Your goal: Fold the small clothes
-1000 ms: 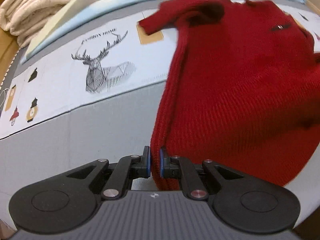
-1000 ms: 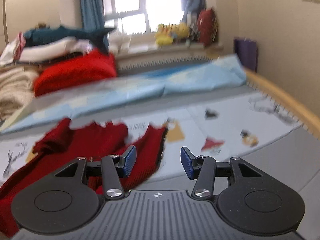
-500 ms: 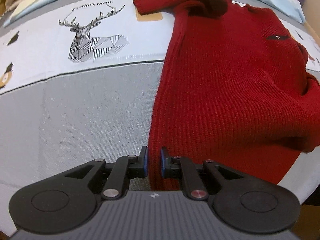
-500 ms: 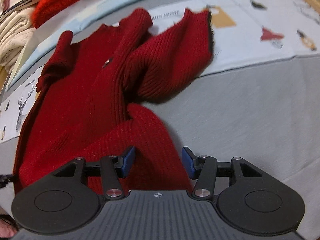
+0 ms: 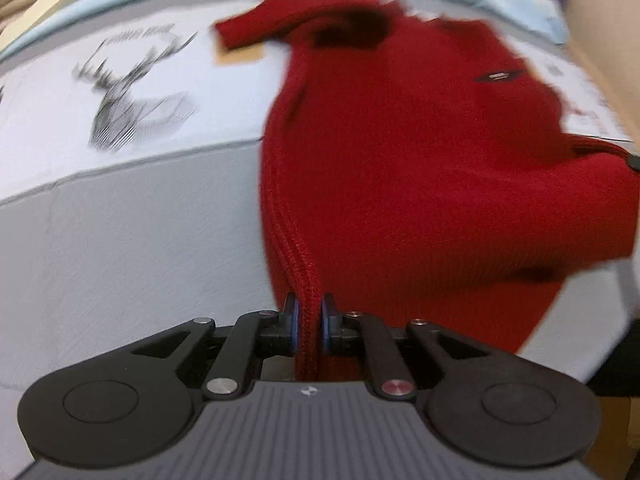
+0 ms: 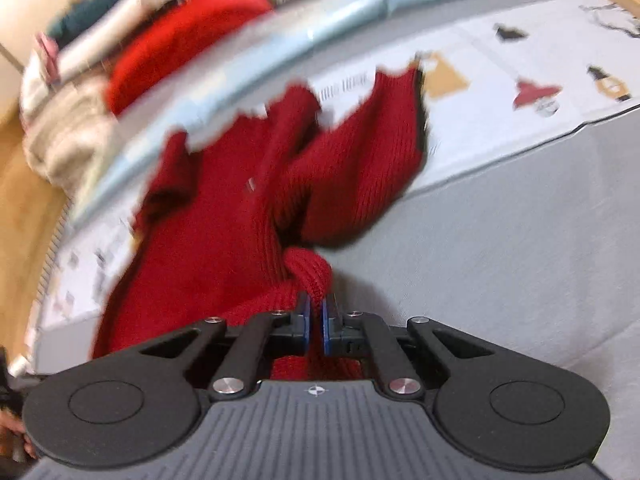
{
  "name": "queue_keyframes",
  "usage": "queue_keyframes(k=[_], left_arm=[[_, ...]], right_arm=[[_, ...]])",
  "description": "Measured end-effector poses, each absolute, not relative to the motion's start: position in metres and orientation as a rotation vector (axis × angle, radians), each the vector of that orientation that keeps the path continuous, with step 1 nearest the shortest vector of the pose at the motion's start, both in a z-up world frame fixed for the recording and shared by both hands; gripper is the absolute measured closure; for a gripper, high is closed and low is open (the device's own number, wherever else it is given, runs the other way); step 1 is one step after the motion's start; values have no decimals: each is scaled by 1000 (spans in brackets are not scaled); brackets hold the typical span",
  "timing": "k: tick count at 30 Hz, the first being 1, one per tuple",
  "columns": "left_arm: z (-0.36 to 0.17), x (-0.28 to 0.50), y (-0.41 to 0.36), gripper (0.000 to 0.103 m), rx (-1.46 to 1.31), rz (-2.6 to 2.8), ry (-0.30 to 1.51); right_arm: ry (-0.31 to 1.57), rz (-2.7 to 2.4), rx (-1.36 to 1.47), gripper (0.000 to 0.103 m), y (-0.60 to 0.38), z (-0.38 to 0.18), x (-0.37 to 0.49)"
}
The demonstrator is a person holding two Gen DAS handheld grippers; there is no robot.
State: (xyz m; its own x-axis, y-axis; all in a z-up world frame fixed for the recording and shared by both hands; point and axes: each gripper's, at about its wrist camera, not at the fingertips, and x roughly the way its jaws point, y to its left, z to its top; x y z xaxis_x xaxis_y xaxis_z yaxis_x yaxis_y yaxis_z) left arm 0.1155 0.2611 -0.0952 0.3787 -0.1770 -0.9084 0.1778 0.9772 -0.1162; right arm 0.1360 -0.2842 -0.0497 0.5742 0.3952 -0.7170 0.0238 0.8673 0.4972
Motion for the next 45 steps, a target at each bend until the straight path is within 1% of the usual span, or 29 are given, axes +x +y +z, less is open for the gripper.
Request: queue_keyframes(k=[5,8,10,12,14,15,16,18,21,22,24,26,28,29,31,32,33,34,36,37,38,41,43,44,45], left_arm=[[-60,80,243,93,47,-405,1062],[-61,60,246,93,71,-445,1080],[-72,57,251,93,75,-459,1134],[-93,59,245,93,160,-440,1208],[-110,65,235,93,257,-414,1281],[-113,68,229,92,279,-425,1294],[-112,71,224,91,282,-446,1291],[-103,77,210,88,278,-474,1249],[-89,90,190,88,278,-434,1172],[-85,96,187,88,270,-419,1155],[-80,108,178,88,253,-381,1128],[-78,119,170,86,255,-330,1104],[-77,132,168,83,237,-282,1090],[-77,140,165,83,224,-259,1088],[-78,153,164,83,210,-227,1078],[-76,159,163,83,201,-219,1073],[-76,166,161,83,190,-214,1070],[-76,172,157,83,181,-210,1067],[-72,176,149,82,172,-203,1062],[-72,180,146,82,172,-201,1063],[-73,185,143,82,173,-199,1065],[-75,201,136,82,164,-198,1066],[-77,207,133,82,160,-195,1066],[-77,210,132,82,157,-194,1063],[-77,213,131,82,153,-196,1060]], right_arm=[[764,244,622,99,-350,-5,87],[745,176,622,99,-381,0,63],[816,138,620,98,-393,-13,64],[953,169,571,97,-385,-34,75],[1085,121,430,95,-368,-57,87],[1115,79,356,93,-363,-64,90],[1124,55,317,93,-362,-69,96],[1059,32,338,93,-366,-70,103],[901,47,367,92,-369,-59,106],[836,64,377,86,-370,-56,105],[796,64,377,81,-368,-58,109],[752,73,379,81,-363,-62,113],[747,82,377,80,-359,-70,124],[747,82,380,77,-358,-72,131],[754,87,399,63,-351,-76,144],[748,94,410,58,-344,-75,152],[740,100,409,50,-339,-76,162],[741,105,401,47,-333,-78,172],[752,123,386,44,-317,-82,191],[761,133,383,40,-311,-86,202],[770,141,381,39,-306,-90,210],[832,127,272,40,-283,-107,241],[829,92,176,64,-274,-113,257],[826,89,156,66,-273,-115,266],[814,88,154,76,-275,-115,273]])
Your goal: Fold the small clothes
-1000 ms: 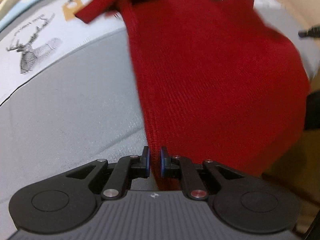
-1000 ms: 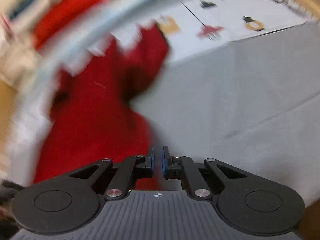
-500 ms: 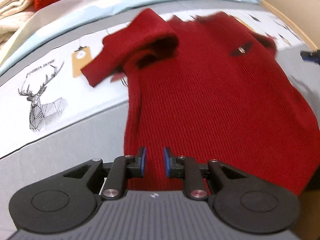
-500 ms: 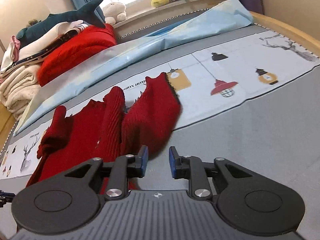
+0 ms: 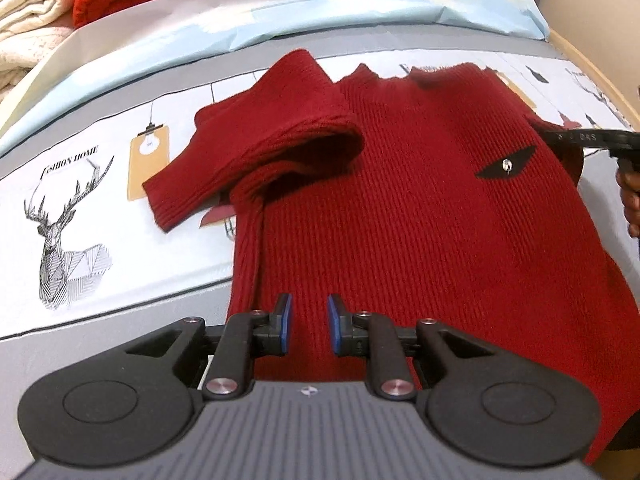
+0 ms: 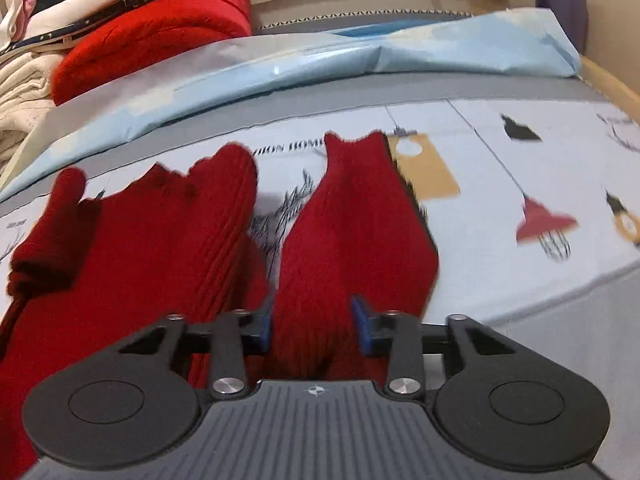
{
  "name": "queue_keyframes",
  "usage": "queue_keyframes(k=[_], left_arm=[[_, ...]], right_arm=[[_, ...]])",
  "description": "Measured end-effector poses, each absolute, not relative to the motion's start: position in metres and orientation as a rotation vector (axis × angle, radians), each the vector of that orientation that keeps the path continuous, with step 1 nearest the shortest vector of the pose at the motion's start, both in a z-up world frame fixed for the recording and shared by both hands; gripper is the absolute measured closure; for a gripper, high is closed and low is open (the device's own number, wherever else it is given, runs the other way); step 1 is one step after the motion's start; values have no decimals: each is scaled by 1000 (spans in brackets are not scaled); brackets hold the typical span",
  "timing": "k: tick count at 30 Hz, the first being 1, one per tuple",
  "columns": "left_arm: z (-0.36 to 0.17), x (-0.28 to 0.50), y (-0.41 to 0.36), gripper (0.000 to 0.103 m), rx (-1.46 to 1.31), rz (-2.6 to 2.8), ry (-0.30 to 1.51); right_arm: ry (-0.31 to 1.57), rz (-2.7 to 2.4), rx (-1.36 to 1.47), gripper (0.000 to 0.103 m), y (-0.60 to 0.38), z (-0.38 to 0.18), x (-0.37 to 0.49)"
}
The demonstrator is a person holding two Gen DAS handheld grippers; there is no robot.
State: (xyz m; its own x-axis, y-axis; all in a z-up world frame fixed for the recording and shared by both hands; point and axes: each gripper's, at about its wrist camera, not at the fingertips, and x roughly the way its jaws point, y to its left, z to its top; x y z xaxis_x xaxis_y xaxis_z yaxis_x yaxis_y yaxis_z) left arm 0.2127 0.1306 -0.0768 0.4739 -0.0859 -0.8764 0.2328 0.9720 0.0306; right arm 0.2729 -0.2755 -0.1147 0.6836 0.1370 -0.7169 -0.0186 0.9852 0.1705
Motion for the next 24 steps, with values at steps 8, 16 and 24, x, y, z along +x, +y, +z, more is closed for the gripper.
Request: queue_keyframes(k=[8,16,24], left_arm=[[-73,237,133,82,138,-195,1037],[-82,251,154,82,143,-177,1058],[-83,262,170,69,-8,-171,1008]], right_arm=[[488,-136,274,92,-360,-69,298],[538,-490,666,92,-527,-138,261],[504,-591,702,103,-547,-139,233]])
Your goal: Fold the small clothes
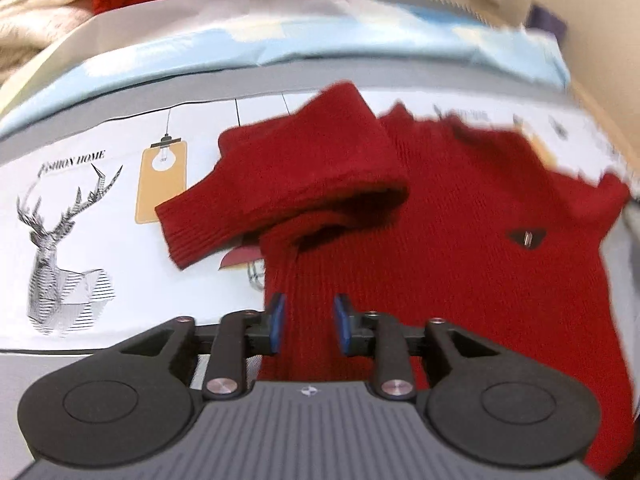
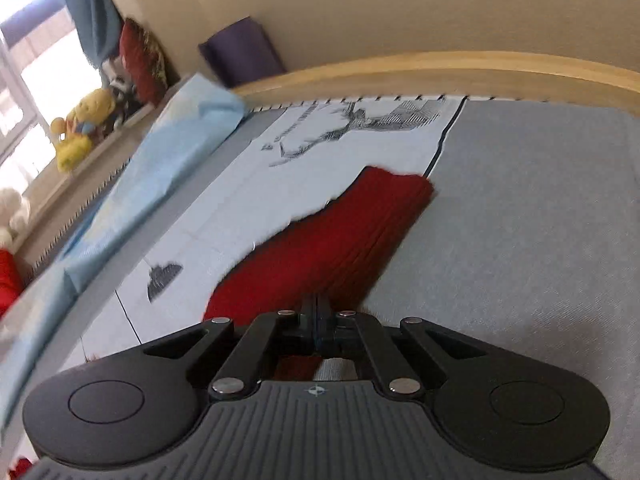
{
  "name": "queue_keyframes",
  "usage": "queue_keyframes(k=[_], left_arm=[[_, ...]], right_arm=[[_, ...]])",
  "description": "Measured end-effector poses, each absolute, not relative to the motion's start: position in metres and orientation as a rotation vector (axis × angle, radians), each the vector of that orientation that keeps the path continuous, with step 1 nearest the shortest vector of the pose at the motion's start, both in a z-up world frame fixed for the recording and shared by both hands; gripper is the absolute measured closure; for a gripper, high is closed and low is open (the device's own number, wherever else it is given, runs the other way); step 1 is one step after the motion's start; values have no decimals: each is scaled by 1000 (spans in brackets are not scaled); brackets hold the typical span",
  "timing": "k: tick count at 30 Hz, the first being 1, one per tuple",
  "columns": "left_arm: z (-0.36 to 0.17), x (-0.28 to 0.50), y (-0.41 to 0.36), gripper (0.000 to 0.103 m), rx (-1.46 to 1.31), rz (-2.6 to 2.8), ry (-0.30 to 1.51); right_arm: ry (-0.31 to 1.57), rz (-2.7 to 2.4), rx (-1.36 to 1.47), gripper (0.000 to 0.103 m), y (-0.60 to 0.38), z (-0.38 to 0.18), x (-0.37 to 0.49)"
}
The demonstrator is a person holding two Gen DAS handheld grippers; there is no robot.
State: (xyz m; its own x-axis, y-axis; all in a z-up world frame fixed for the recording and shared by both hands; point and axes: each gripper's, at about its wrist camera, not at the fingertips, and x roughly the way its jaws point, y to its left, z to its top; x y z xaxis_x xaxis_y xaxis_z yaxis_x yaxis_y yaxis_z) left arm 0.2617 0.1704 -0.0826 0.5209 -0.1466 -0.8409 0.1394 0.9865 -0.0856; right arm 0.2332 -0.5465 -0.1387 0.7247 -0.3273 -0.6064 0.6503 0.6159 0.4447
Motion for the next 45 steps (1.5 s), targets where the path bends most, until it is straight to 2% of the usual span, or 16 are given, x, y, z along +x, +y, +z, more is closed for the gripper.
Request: queue_keyframes(k=[5,6,8,9,13,17,21,23,25,30,32,35,37,39,42,45], left_arm=[[-100,289,200,65,-283,-128,978],[-105,295,206,65,-352,-135,974],[-115,306,218,61,-474,-147,967],[-120,311,223,54,-524,-140,967],[-142,325,250,36,-796,-93,950],[-167,337,270,37,-971,2,936],[-167,351,270,85,-879,36,886],[-144,356,274,87,-707,89,842],[-113,357,284,88,-454,195,768],[-74,338,362,86,-8,699,638],[-73,327,397,78,20,910,645],[-73,317,419,78,-161,916,708],[-69,327,391,78,-128,802,712],[-71,343,348,68,-102,550,758],[-88,355,287,50,-133,191,834],[-116,366,237,49,-103,-46,944]], right_arm=[[534,-584,685,97,-516,-121,234],[538,-545,679,91,-505,-116,236],[544,-451,671,65,-480,-105,241],[554,-387,657,47,-464,-99,246],[713,18,549,39,-397,-89,280],[913,247,277,38,-324,-106,290],[991,214,-84,38,-273,-135,290],[955,206,-149,50,-265,-140,289],[936,202,-121,80,-263,-138,294],[911,178,-160,89,-251,-135,309],[894,166,-196,89,-244,-136,311],[876,163,-174,83,-245,-135,310],[889,145,-119,73,-255,-133,308],[908,105,-2,63,-274,-130,308],[944,-20,177,60,-306,-129,307],[966,-69,269,60,-325,-131,306]])
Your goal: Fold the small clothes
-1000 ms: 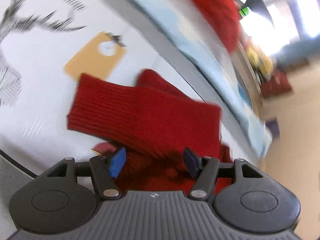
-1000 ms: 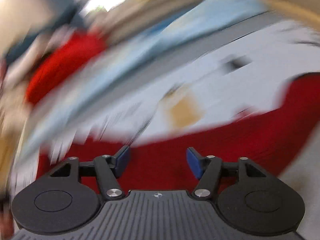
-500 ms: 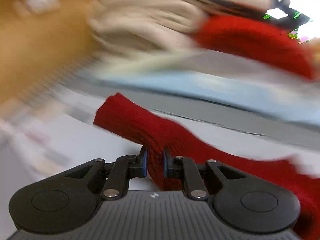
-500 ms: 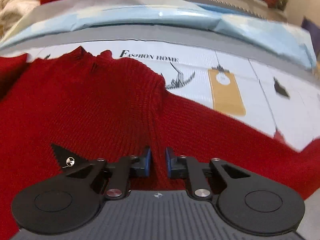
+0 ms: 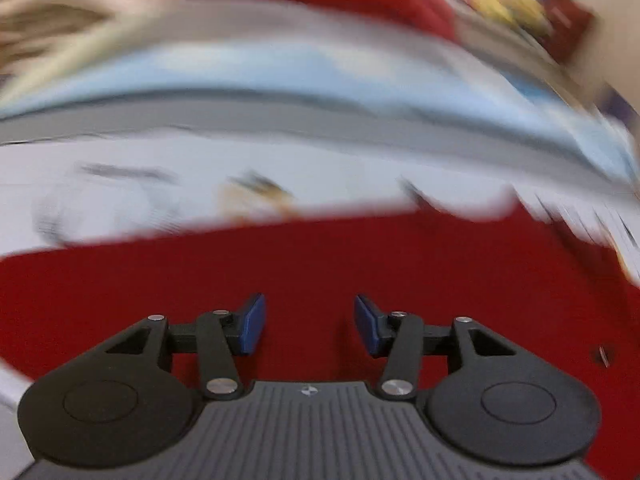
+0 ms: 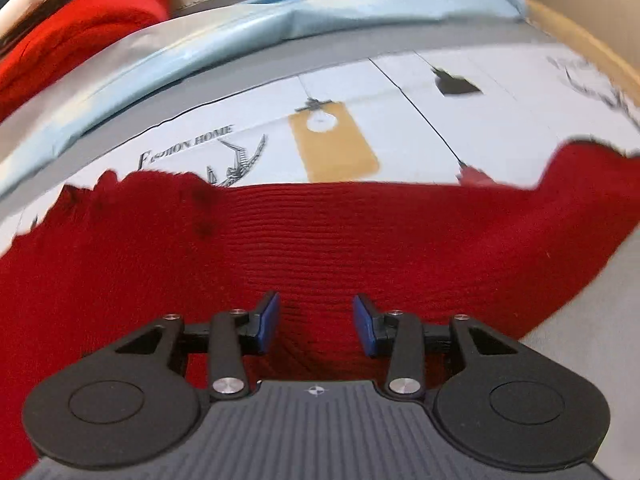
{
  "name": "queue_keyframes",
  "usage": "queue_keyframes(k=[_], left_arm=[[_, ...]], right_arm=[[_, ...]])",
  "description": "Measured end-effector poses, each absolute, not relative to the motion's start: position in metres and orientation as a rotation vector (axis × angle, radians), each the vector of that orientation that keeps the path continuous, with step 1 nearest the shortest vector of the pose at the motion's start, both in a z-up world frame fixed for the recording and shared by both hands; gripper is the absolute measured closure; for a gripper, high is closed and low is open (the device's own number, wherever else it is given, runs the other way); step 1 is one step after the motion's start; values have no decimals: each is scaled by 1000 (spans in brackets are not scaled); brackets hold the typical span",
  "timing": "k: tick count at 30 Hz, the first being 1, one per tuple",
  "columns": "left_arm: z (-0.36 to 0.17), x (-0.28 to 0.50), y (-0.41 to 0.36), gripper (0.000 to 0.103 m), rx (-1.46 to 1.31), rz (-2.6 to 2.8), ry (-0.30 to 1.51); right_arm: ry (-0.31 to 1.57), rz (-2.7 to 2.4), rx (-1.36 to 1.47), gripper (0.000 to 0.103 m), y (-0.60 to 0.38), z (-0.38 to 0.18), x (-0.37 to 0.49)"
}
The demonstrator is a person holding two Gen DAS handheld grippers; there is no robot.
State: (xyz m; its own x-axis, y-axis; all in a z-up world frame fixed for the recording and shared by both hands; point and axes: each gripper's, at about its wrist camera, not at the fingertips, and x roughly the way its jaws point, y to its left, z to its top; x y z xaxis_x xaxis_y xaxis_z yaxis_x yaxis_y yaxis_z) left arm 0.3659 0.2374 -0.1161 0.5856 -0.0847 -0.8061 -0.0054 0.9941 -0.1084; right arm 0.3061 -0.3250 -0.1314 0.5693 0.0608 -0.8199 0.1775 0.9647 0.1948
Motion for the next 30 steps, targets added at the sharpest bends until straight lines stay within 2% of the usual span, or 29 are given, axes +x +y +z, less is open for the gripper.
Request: queue_keyframes(k=[5,6,7,9,11,12,14,23,26,30], left_arm=[[-148,367,213,50,-45,-88,1009],[-149,362,208,55,-31,-92,1007],[-150,361,207,59,-6,-97,1004],[-149,356,208,89,-2,-138,1001],[-149,353,205,92,12,-150,1000],[-150,353,201,93,37,-154,994],[-151,351,199,93,74,-160,985],[-148,347,221,93,75,-4,936],[-140,343,226,93,6,-22,922],[-136,328,223,93,-25,-144,932]], right_arm=[[940,64,287,56,-307,-126,312],[935,102,254,51,-297,-126,314],[926,128,204,51,-287,-125,317],[890,160,67,51,-263,-125,327],[868,169,-22,58,-245,-130,336],[868,171,-43,87,-239,-133,341],[886,151,-59,89,-231,-139,355],[774,108,-85,91,-186,-127,430],[865,98,-139,85,-180,-130,438],[901,82,-232,78,-197,-133,394]])
